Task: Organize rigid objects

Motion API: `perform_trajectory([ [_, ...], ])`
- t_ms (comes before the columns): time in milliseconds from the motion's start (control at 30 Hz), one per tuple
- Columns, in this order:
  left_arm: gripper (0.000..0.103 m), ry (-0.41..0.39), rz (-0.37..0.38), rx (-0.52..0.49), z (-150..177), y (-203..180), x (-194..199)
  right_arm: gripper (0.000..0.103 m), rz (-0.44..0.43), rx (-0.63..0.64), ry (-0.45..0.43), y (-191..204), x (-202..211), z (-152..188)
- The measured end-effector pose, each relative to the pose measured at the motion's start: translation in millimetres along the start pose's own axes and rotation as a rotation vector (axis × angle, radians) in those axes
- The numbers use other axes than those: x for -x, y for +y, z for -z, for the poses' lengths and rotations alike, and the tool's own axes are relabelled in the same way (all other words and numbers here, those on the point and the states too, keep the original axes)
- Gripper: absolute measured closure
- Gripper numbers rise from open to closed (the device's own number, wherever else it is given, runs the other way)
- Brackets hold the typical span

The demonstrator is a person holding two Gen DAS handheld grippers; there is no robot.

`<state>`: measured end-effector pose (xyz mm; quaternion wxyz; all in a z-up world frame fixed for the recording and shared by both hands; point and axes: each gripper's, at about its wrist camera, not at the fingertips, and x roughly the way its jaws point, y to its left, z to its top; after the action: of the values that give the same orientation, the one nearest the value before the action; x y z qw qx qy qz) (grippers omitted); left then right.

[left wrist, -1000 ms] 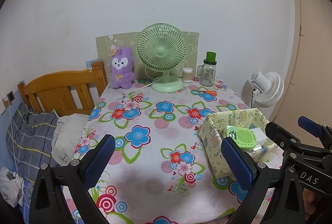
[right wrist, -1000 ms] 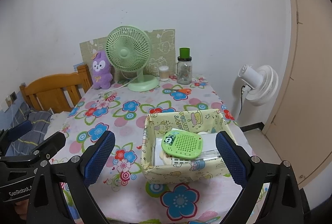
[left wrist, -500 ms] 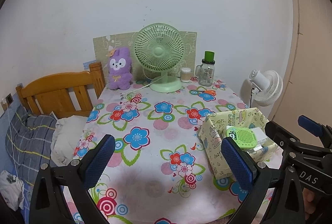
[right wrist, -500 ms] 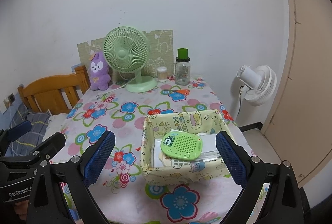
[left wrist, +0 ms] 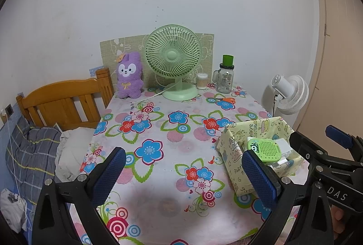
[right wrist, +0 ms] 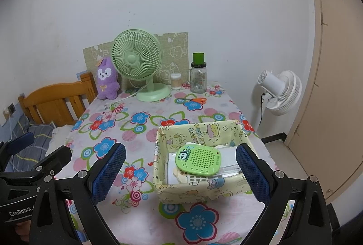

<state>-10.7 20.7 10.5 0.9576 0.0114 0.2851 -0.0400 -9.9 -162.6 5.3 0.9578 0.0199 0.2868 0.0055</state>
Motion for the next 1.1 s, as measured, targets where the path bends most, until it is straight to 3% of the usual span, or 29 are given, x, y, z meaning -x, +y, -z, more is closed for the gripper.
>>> perform_trajectory([
  [1100,0.000,0.001,0.007,-0.012,-3.7,4.6,-3.7,0.004,0.009,0.003,-0.011,2.6,-4.0,-6.9],
])
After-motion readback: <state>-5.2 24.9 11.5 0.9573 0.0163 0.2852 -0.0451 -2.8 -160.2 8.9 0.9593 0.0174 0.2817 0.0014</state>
